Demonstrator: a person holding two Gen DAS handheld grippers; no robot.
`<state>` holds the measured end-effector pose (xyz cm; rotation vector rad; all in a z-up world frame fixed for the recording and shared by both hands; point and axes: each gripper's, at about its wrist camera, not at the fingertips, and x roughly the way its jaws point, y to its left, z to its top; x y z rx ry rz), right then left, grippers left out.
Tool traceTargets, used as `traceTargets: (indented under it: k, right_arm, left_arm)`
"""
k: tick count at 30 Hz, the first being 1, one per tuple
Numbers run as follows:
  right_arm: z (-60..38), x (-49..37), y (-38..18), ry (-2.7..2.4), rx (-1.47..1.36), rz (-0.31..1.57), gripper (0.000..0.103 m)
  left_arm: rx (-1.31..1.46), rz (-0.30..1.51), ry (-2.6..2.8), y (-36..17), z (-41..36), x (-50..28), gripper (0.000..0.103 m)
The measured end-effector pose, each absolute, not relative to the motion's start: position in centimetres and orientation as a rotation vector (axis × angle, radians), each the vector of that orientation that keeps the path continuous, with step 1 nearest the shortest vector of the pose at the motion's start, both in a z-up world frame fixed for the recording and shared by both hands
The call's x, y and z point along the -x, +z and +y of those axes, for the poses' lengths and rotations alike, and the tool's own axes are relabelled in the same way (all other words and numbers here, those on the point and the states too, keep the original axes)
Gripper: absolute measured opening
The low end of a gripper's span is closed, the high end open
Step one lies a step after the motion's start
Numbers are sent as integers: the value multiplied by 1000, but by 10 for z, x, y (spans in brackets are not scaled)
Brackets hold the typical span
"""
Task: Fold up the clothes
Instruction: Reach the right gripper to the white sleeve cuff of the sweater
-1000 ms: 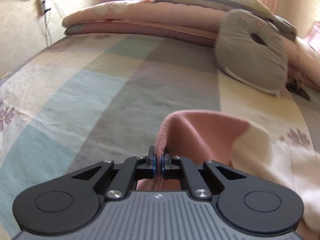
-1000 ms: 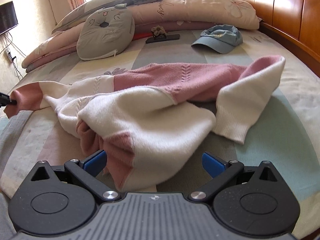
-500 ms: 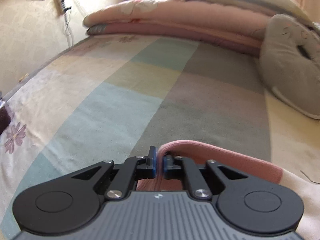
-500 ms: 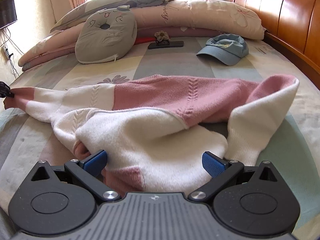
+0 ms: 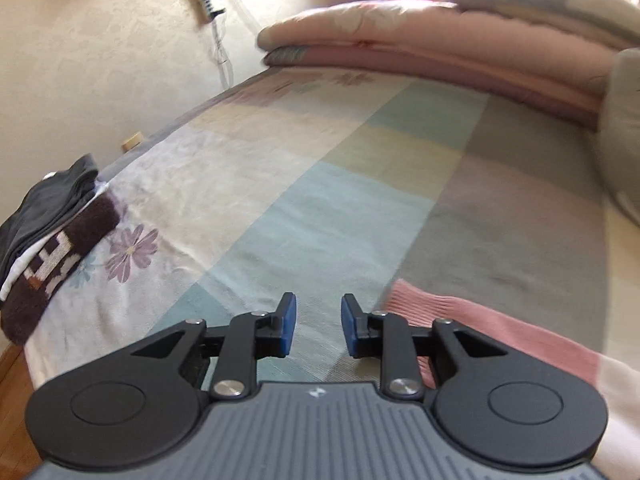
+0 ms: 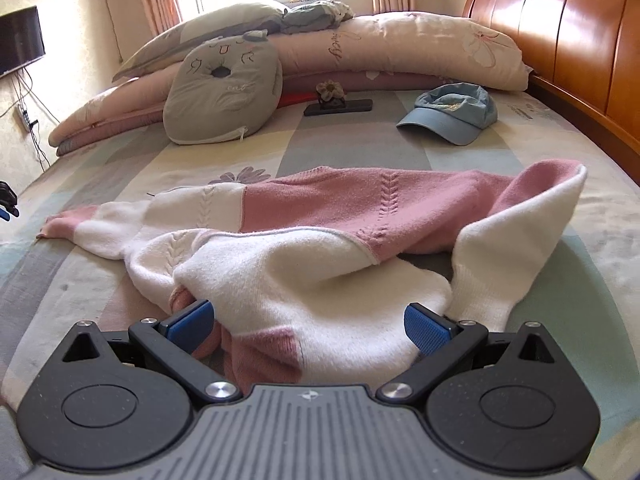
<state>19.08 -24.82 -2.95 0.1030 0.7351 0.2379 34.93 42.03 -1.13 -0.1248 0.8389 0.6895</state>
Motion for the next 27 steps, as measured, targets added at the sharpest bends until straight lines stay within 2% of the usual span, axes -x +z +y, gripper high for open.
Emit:
traceTargets:
  k: [1, 3, 11, 13, 21, 27]
  right_arm:
    - [-250, -188, -29, 238, -111, 736, 103]
    - [-251, -184, -29, 242, -128, 741, 103]
    - [-251, -154, -23, 263, -97, 739, 103]
    - [-255, -146, -24, 262, -94, 739, 103]
    - [-276, -143, -63, 247, -81, 747, 103]
    - [-275, -154, -103, 235, -50, 828, 103]
  left_arm:
    - [120, 845, 660, -10, 414, -346, 38]
    - [111, 856, 602, -7, 402, -340, 45]
    - [76, 927, 359, -30, 320, -324, 46]
    - [60, 935, 293, -37, 294, -318, 50]
    - [-63, 912, 22, -39, 172, -288, 52]
    - [-180, 841, -185, -30, 77, -247, 64]
